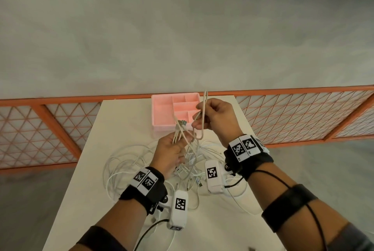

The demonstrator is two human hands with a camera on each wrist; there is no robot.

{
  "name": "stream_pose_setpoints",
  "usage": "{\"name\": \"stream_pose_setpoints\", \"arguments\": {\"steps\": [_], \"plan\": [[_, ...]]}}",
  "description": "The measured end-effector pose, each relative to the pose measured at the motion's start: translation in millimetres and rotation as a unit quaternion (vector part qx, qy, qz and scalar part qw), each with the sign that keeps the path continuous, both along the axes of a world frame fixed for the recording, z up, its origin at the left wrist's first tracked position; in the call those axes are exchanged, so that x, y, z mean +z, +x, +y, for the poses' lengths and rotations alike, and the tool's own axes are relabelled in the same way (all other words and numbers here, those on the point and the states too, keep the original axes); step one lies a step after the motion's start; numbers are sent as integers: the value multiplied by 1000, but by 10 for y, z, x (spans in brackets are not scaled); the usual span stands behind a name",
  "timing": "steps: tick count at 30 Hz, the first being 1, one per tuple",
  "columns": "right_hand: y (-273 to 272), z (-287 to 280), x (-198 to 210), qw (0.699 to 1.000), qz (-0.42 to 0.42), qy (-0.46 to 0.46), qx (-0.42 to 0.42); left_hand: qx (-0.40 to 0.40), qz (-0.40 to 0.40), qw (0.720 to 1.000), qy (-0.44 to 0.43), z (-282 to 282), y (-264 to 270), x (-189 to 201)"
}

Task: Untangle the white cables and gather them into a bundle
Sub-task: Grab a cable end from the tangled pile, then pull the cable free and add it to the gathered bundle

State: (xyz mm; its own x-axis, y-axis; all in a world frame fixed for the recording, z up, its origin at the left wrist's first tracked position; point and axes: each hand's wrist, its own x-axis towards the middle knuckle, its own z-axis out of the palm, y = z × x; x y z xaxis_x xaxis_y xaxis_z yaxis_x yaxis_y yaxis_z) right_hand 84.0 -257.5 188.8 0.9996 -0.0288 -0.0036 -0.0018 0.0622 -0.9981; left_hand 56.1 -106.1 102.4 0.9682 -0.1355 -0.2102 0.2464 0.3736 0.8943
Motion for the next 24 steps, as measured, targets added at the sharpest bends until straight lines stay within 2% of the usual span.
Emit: {"name": "stream_pose_setpoints", "arguments": {"steps": [4,6,9,10,15,20,24], "plan": [[5,59,-70,1000,11,23,11,20,-28,996,83,21,57,10],[12,99,-191,1000,5,-14,26,52,-21,994,94,6,84,21],[-13,145,-422,981,-4,-179,81,78,-18,995,68,13,108,27],[-41,155,-490,974,6,-200,107,86,-13,995,54,25,121,31],[-149,117,-756,948,70,-236,203,103,19,994,-21,187,209,68],[-154,-122,-944,957,110,-225,147,104,23,993,-50,413,252,133],[-189,-76,-942,953,108,-224,175,89,26,994,-56,441,233,163]]}}
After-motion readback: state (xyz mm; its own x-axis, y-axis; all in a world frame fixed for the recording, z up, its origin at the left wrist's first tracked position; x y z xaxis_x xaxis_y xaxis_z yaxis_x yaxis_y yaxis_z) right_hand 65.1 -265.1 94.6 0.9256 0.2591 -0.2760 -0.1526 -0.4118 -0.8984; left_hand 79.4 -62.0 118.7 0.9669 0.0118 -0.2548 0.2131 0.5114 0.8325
